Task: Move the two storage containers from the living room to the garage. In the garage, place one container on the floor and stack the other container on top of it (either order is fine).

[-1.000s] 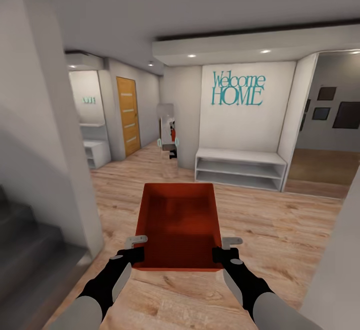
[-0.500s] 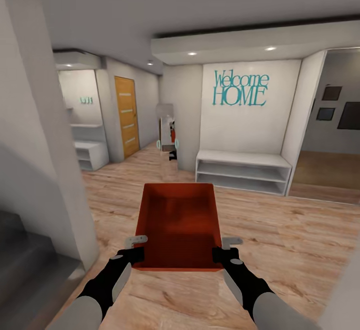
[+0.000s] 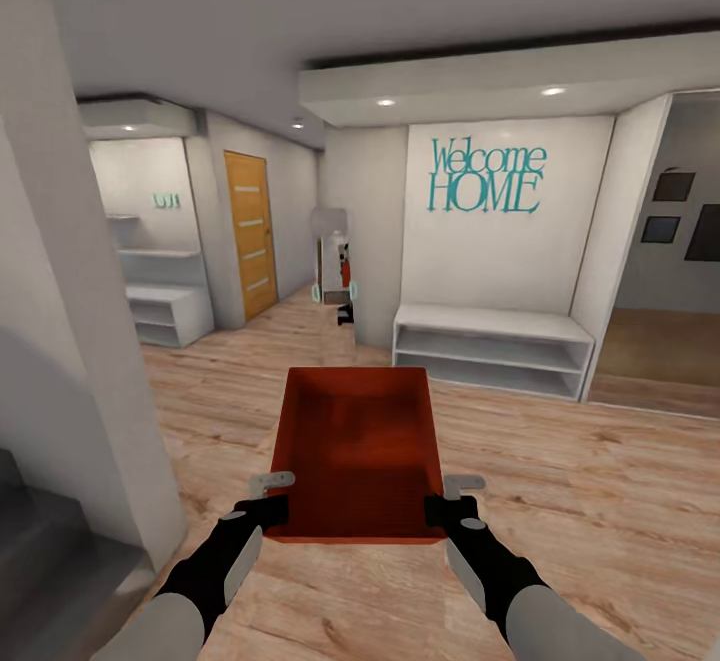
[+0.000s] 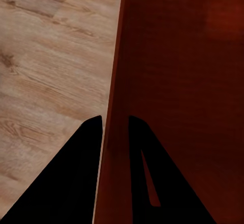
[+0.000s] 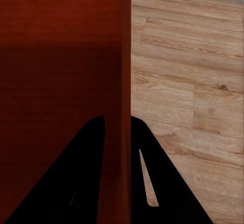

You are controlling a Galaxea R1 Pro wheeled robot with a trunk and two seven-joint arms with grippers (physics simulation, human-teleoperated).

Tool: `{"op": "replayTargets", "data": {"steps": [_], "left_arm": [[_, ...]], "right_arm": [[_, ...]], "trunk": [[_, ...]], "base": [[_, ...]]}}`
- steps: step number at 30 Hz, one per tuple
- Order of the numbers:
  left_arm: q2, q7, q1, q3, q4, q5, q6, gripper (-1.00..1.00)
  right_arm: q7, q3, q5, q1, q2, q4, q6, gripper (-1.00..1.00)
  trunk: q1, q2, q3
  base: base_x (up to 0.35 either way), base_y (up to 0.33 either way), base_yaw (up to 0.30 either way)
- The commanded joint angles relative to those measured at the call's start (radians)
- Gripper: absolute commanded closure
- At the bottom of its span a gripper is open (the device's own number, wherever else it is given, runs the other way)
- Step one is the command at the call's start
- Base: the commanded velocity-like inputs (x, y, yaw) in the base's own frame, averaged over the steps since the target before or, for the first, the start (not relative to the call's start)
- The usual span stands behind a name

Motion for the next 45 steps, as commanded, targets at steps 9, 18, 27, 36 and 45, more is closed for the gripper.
{"op": "replayTargets", "data": {"steps": [9,18,27,36,45], "left_arm": [[0.017,0.012,0.000,0.007,-0.005,-0.001,0.006,1.00],[0.017,0.012,0.000,0.007,-0.005,-0.001,0.006,1.00],[0.018,0.012,0.000,0.007,-0.005,-0.001,0.006,1.00],[0.018,0.012,0.000,0.007,-0.005,-0.001,0.006,1.00],[0.018,0.012,0.000,0.007,-0.005,-0.001,0.006,1.00]], "right_arm": [[-0.011,-0.005,-0.013,0.000,-0.005,0.002,-0.003,1.00],[-0.013,-0.005,-0.015,0.000,-0.007,0.006,-0.005,1.00],[-0.012,-0.005,-0.013,0.000,-0.006,0.007,-0.006,1.00],[-0.013,-0.006,-0.013,0.000,-0.008,0.005,-0.006,1.00],[-0.013,-0.007,-0.013,0.000,-0.009,0.005,-0.006,1.00]], "trunk": [[0.001,-0.001,0.000],[0.001,-0.001,0.000],[0.001,-0.001,0.000],[0.001,-0.001,0.000],[0.001,-0.001,0.000]], "base": [[0.322,0.000,0.000],[0.322,0.000,0.000],[0.322,0.000,0.000],[0.322,0.000,0.149],[0.322,0.000,0.265]]}}
